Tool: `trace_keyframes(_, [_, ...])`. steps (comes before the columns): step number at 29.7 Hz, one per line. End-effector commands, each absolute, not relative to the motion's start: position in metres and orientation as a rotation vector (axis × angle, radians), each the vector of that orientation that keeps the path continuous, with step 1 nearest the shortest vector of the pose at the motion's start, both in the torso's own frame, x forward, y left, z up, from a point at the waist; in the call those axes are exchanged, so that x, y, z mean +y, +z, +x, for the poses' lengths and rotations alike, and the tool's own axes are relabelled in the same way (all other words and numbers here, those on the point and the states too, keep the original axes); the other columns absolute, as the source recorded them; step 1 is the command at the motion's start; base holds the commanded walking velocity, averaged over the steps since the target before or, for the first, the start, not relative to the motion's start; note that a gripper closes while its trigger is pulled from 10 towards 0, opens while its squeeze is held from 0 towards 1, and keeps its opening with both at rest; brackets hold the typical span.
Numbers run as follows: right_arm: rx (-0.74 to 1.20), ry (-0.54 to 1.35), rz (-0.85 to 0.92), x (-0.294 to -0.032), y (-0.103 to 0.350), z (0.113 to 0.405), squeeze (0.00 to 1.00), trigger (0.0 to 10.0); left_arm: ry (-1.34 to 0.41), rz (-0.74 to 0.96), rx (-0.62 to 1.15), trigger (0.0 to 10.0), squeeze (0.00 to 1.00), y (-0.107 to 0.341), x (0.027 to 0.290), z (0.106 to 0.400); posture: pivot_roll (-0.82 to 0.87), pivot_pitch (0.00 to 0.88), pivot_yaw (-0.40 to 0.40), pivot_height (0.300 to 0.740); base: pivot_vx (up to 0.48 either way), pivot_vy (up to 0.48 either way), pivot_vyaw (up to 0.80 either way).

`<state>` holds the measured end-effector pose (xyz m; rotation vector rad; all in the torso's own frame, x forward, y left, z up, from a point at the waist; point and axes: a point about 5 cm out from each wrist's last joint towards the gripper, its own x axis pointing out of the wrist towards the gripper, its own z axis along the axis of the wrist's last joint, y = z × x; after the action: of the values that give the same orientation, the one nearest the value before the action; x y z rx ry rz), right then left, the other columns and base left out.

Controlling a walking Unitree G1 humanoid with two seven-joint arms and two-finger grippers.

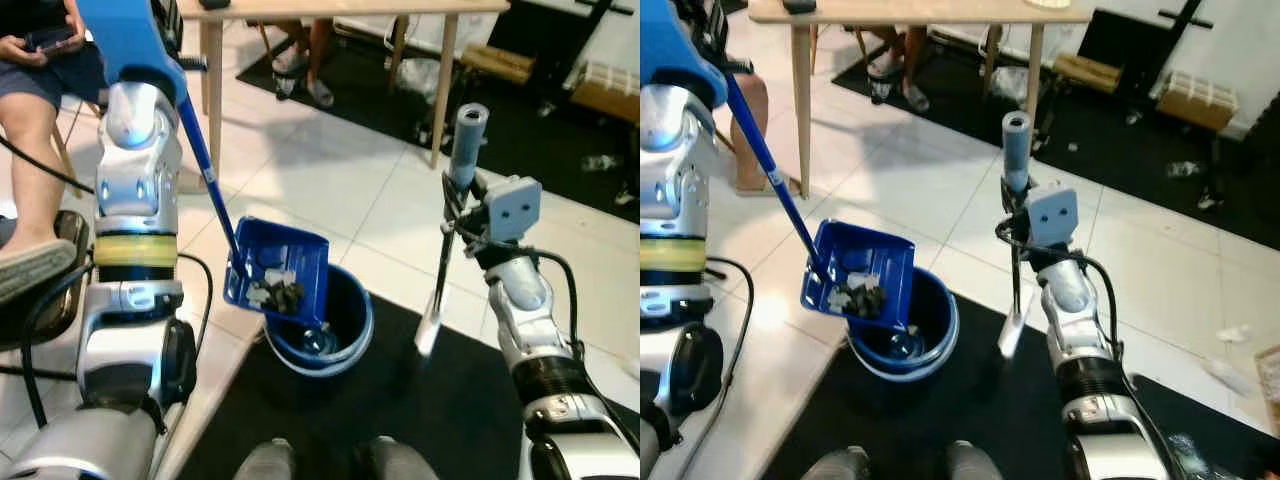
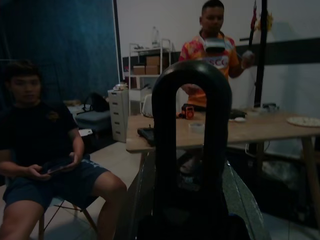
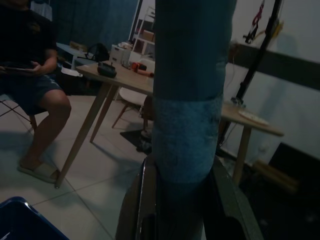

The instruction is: Sweep floor

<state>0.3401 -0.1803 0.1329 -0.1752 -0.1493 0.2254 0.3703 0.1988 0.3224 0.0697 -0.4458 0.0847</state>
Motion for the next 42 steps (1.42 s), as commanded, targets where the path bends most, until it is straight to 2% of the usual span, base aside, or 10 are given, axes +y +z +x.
trace_keyframes(1, [-0.176, 0.219, -0.193, -0.184, 0.138, 0.340, 0.00, 10.0, 0.071, 0.063, -0.504, 10.0, 0.00, 0.333, 0.195, 0.367, 0.04, 0.015, -0.033, 0.740, 0.000, 0.000, 0.00])
trace_keyframes(24, [-0.176, 0.221, -0.194, -0.184, 0.138, 0.340, 0.00, 10.0, 0.075, 0.098, -0.535, 10.0, 0.00, 0.326, 0.184, 0.361, 0.04, 0.014, -0.033, 0.740, 0.000, 0.000, 0.00])
trace_keyframes(34, [-0.172, 0.221, -0.192, -0.183, 0.136, 0.340, 0.00, 10.0, 0.039, 0.168, -0.562, 10.0, 0.00, 0.323, 0.162, 0.358, 0.05, 0.018, -0.034, 0.740, 0.000, 0.000, 0.00])
trace_keyframes(42, [-0.171, 0.218, -0.191, -0.183, 0.136, 0.339, 0.00, 10.0, -0.029, 0.150, -0.582, 10.0, 0.00, 0.326, 0.137, 0.358, 0.04, 0.019, -0.030, 0.740, 0.000, 0.000, 0.00])
